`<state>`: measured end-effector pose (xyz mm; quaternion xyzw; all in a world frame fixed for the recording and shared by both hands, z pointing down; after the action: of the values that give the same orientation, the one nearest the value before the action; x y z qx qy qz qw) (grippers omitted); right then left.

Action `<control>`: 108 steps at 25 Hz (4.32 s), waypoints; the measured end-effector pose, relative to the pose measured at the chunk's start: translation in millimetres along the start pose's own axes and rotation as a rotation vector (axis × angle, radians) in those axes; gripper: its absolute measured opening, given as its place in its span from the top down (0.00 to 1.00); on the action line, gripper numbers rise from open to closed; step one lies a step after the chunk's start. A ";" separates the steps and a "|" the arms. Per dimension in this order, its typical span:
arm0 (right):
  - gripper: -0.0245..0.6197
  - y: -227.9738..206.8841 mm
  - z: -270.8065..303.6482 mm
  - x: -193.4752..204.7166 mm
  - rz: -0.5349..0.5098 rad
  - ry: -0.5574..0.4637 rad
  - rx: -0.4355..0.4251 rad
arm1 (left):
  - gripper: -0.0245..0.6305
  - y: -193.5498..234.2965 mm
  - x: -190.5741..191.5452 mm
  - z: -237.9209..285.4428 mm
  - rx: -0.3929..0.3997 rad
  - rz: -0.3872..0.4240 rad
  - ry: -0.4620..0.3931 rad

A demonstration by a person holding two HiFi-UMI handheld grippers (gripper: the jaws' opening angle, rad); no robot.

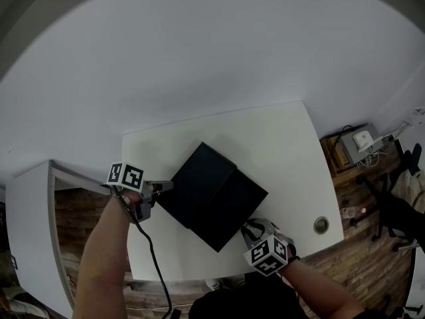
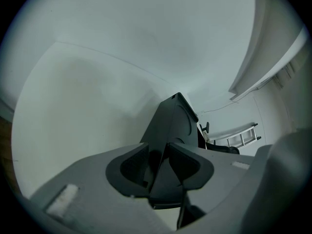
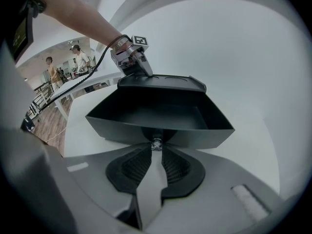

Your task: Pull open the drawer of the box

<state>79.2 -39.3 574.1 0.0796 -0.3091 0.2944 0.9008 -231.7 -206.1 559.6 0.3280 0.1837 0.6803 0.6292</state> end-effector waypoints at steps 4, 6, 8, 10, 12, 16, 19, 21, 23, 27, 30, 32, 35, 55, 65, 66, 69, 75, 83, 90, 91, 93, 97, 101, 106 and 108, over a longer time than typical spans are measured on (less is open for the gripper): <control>0.85 0.0 3.0 1.0 0.000 0.005 -0.009 | 0.75 -0.2 0.1 -0.1 -0.007 0.005 0.002; 0.85 -0.9 4.8 1.6 -0.001 0.007 -0.012 | 0.75 -1.2 0.0 -0.1 -0.016 0.010 0.000; 0.85 -1.2 6.3 2.2 -0.002 0.005 -0.012 | 0.75 -2.3 0.4 -0.7 -0.029 0.018 -0.005; 0.85 -1.4 7.1 2.6 -0.003 0.003 -0.011 | 0.74 -3.4 0.5 -1.0 -0.047 0.031 -0.014; 0.85 -1.6 8.0 2.6 0.000 0.002 -0.011 | 0.74 -4.7 0.4 -1.5 -0.069 0.050 -0.026; 0.85 -2.5 8.4 3.0 0.004 -0.005 -0.012 | 0.73 -9.3 2.0 -3.9 -0.109 0.100 -0.082; 0.78 -0.8 3.1 5.0 0.051 -0.022 -0.055 | 0.74 -11.0 5.9 -9.3 -0.129 0.102 -0.166; 0.77 0.0 -4.5 7.3 0.084 -0.038 -0.064 | 0.74 -13.5 7.1 -14.6 -0.128 0.103 -0.213; 0.78 1.5 -15.2 11.6 0.104 -0.056 -0.058 | 0.74 -17.4 10.6 -20.9 -0.115 0.100 -0.241; 0.94 7.8 -41.1 22.7 0.145 -0.106 -0.028 | 0.84 -25.4 29.8 -45.0 -0.096 0.127 -0.242; 0.95 11.2 -64.8 27.3 0.217 -0.154 -0.016 | 0.95 -35.9 50.8 -71.9 -0.070 0.163 -0.252; 0.95 13.2 -79.4 28.9 0.279 -0.203 -0.009 | 0.95 -43.6 72.4 -90.8 -0.036 0.174 -0.271; 0.95 21.9 -100.4 33.8 0.408 -0.287 -0.041 | 0.96 -55.3 120.9 -116.8 0.033 0.153 -0.331; 0.95 160.2 -181.8 33.8 0.681 -0.548 -0.287 | 0.96 -139.2 380.9 -119.6 0.355 -0.084 -0.612; 0.96 199.1 -201.8 30.7 0.677 -0.600 -0.333 | 0.96 -164.4 389.5 -111.1 0.439 -0.058 -0.607; 0.96 201.1 -203.2 30.5 0.671 -0.600 -0.335 | 0.96 -165.2 389.7 -111.3 0.443 -0.054 -0.606; 0.96 208.8 -203.8 31.9 0.669 -0.598 -0.344 | 0.96 -165.2 390.4 -113.8 0.450 -0.050 -0.609; 0.96 224.1 -197.3 29.7 0.695 -0.598 -0.374 | 0.96 -157.8 397.4 -119.0 0.445 -0.056 -0.610; 0.96 234.1 -189.7 22.3 0.684 -0.584 -0.387 | 0.96 -148.9 400.6 -124.7 0.444 -0.060 -0.619; 0.96 234.9 -187.5 17.8 0.680 -0.578 -0.386 | 0.96 -146.5 398.9 -129.8 0.446 -0.062 -0.625; 0.96 234.7 -187.0 17.4 0.679 -0.577 -0.387 | 0.96 -146.0 398.3 -130.4 0.445 -0.063 -0.627; 0.96 234.7 -186.2 16.4 0.675 -0.575 -0.390 | 0.96 -145.6 398.2 -130.9 0.445 -0.064 -0.629; 0.96 234.2 -185.8 15.7 0.666 -0.570 -0.396 | 0.96 -147.4 400.2 -129.6 0.448 -0.067 -0.627; 0.96 233.2 -187.0 15.9 0.663 -0.569 -0.396 | 0.96 -146.6 400.0 -130.4 0.444 -0.070 -0.634; 0.96 233.3 -188.4 16.3 0.664 -0.572 -0.397 | 0.96 -148.1 400.6 -130.2 0.444 -0.071 -0.629; 0.96 233.4 -188.9 15.8 0.664 -0.572 -0.397 | 0.96 -149.0 400.4 -130.6 0.446 -0.071 -0.628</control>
<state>50.3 219.7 424.2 -0.1192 -0.6035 0.4675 0.6349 -207.8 227.2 453.3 0.6424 0.1366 0.4680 0.5912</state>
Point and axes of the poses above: the fingertips, and each gripper's own axes: z forward along the fingers, y to its left, x out of its underside, the point moved 8 cm from there along -z, backward along the fingers, and after that the axes turned 5 degrees about -x, right-handed, at the moved point
